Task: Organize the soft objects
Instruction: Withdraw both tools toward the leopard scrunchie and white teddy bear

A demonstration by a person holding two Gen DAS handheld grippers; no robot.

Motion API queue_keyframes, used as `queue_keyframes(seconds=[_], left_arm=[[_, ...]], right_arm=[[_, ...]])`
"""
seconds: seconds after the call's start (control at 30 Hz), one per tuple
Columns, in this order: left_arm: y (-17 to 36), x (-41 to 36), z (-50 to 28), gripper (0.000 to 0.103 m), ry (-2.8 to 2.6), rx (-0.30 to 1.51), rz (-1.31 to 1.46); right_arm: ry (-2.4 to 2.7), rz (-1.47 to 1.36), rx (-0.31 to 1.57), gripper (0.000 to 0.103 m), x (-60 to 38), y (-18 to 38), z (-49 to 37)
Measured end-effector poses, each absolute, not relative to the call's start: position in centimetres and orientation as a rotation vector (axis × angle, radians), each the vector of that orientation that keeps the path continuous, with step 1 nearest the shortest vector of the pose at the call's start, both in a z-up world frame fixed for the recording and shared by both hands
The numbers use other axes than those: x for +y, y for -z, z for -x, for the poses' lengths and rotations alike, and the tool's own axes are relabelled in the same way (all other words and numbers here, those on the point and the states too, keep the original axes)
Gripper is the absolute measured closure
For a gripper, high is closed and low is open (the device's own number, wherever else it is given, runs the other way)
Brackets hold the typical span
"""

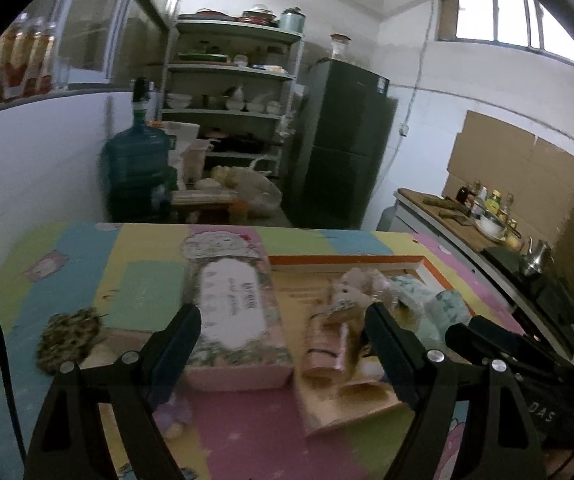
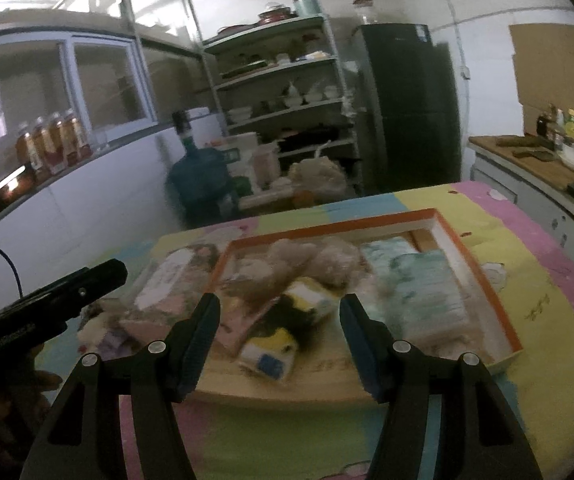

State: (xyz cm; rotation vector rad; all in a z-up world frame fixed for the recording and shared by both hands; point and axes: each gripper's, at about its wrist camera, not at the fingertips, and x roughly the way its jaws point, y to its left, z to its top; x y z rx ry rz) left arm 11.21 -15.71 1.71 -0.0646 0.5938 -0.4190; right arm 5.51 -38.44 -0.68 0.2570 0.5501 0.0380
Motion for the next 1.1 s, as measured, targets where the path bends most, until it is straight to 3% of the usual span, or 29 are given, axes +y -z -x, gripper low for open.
queue_keyframes(seconds=[0.43, 0.53, 1.1], left_arm=[[-1.9, -8.8, -9.0, 0.014, 0.352, 0.555, 0.117], [-1.8, -7.1, -8.5, 0.014, 0.337, 0.544, 0.131], [-0.5, 4.2, -7.2, 0.01, 0.196, 0.513, 0.229]], right_arm=[[-0.087, -0.225, 0.539, 0.038, -32.7, -0.2, -4.5], [-0.099, -0.216, 0.536, 0.031, -31.4, -0.3, -4.4], [-0.208, -0.165, 0.591, 0.029, -22.6, 0.9, -5.6]])
